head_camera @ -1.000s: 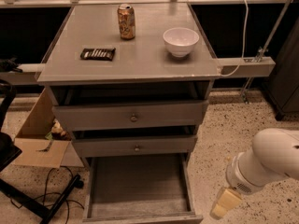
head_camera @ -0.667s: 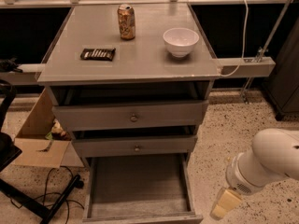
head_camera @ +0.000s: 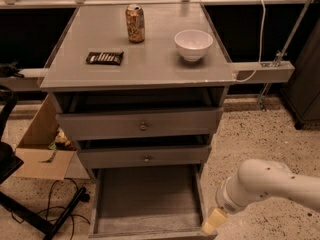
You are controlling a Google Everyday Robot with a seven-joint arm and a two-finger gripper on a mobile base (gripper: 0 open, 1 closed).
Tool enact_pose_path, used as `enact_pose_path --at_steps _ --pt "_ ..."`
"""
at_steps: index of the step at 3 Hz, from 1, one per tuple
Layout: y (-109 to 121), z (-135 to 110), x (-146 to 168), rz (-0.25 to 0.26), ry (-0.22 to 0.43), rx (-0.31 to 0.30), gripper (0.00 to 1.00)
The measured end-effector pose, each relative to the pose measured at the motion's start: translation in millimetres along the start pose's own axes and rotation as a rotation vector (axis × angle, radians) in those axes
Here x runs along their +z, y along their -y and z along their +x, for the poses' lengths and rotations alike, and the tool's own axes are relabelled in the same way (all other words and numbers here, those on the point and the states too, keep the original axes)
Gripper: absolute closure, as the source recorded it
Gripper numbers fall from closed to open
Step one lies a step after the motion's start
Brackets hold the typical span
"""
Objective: Close bottom drawer
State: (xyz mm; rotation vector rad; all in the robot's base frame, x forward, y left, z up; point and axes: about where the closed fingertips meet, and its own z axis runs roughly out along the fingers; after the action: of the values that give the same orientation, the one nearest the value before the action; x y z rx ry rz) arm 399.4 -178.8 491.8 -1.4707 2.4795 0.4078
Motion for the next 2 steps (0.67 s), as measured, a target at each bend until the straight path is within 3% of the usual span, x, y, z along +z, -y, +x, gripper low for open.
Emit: enact_pose_path --at_steps 1,2 --pt "4.7 4.9 76.0 -0.051 0.041 0.033 0.0" --pt "10.6 20.6 142.3 -0.108 0.069 0.089 0.19"
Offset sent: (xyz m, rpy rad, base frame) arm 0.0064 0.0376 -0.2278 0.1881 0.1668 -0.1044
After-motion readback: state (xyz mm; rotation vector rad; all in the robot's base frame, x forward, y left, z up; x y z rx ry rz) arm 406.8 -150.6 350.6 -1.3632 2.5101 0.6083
